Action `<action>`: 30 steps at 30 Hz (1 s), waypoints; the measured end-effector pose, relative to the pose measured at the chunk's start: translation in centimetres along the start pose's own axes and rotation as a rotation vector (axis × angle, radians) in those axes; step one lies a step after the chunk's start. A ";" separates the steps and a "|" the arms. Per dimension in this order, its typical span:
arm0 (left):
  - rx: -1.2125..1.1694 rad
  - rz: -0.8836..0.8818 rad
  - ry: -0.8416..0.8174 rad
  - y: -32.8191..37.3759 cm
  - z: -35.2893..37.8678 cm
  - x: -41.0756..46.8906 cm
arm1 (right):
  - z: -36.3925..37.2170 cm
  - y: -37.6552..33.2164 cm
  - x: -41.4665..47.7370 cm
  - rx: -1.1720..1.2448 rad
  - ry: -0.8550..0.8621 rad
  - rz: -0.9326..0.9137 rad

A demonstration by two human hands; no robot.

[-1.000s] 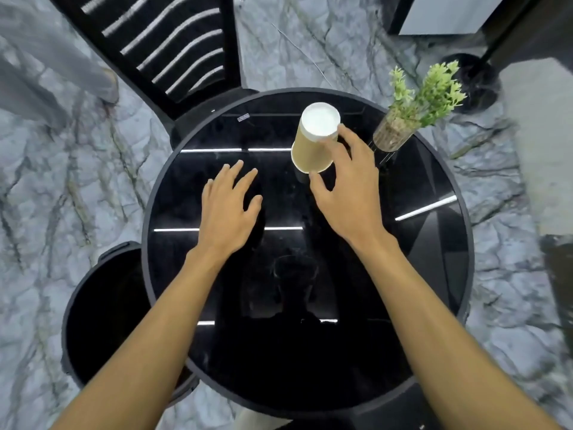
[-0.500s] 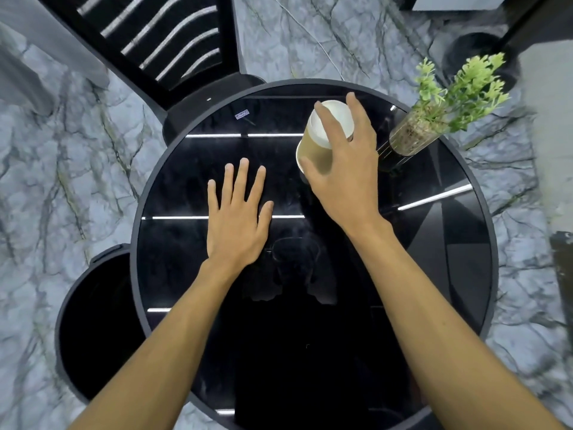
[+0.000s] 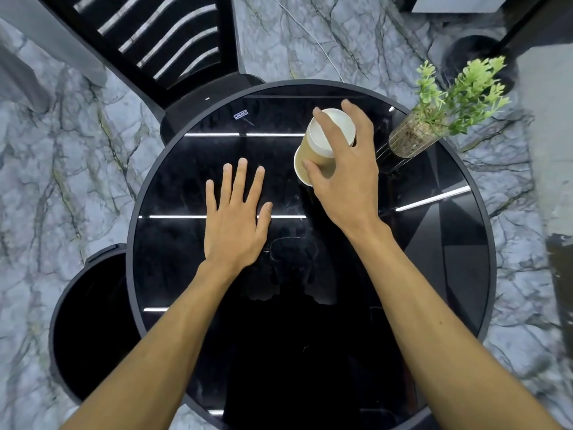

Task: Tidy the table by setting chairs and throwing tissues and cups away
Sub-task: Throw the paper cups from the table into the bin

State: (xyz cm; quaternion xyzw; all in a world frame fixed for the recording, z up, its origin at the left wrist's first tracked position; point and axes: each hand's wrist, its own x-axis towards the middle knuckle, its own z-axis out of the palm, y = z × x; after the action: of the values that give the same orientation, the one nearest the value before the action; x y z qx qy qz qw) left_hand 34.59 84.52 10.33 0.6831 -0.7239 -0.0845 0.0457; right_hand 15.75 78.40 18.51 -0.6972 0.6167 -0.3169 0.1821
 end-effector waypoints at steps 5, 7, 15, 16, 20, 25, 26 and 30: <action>0.005 0.003 0.004 0.1 0.0 0.1 | -0.5 0.0 -1.1 0.020 -0.002 -0.008; 0.006 0.000 -0.003 0.1 -0.2 0.1 | -0.7 -0.1 -1.7 0.022 -0.008 -0.005; -0.112 -0.015 -0.109 0.4 -2.2 -0.3 | -2.1 -1.6 -5.7 0.015 -0.052 -0.027; -0.155 -0.017 -0.119 0.3 -2.7 -0.7 | -2.3 -1.9 -6.4 0.012 -0.066 -0.035; -0.240 -0.047 -0.094 -0.4 -4.8 -5.0 | -3.1 -3.8 -9.2 0.025 -0.112 -0.069; -0.242 -0.169 -0.094 -2.2 -6.3 -12.8 | -3.4 -7.0 -12.5 0.054 -0.159 -0.141; -0.241 -0.197 -0.092 -2.7 -6.5 -14.4 | -3.4 -7.7 -13.2 0.060 -0.172 -0.157; -0.261 -0.326 -0.041 -4.7 -7.3 -20.3 | -2.6 -10.6 -16.2 0.085 -0.228 -0.242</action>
State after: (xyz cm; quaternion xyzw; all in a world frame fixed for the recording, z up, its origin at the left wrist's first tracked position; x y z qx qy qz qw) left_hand 41.83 104.03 17.59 0.7776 -0.5875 -0.1977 0.1048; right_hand 21.27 96.40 23.75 -0.7895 0.4896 -0.2813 0.2406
